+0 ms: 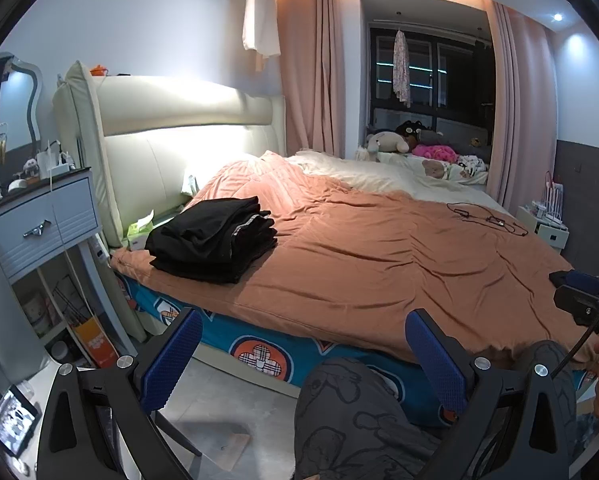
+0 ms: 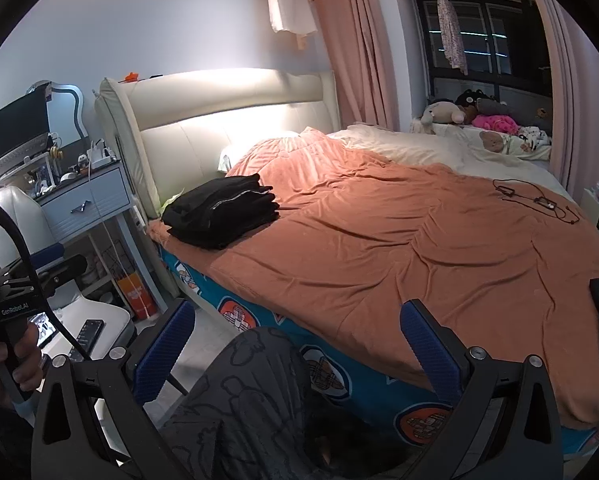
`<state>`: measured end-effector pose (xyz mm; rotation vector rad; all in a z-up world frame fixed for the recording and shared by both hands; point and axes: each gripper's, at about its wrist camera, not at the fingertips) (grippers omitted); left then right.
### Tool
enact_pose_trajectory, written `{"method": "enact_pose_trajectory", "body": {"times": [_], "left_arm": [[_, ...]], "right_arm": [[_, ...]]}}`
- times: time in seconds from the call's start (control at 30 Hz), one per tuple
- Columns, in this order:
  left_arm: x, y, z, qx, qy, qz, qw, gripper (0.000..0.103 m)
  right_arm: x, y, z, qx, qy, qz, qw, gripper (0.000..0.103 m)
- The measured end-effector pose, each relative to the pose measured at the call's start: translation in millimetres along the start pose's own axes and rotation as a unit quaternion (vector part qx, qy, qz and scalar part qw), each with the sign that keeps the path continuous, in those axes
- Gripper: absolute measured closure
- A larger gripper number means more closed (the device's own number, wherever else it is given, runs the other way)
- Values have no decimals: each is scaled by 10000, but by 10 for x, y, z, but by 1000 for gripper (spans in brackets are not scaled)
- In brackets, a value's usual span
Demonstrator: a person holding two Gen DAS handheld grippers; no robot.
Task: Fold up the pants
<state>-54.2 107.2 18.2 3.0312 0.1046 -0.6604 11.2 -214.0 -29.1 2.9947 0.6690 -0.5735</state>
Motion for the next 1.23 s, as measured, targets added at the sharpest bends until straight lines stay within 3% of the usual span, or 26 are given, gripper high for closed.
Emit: {"method": "enact_pose_trajectory", "body": {"times": [1.23], "left_arm": [[-89, -22, -7, -26, 142, 78, 9999, 1]], "right_arm": [[-16, -9, -18, -108, -20, 57, 9999, 0]]}}
Point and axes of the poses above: each gripper's, at about its wrist camera, not at the fingertips, and x roughly the way its jaws point, y to its right, z to its underside, and after that the axes turned 1 degree about -y, right-handed
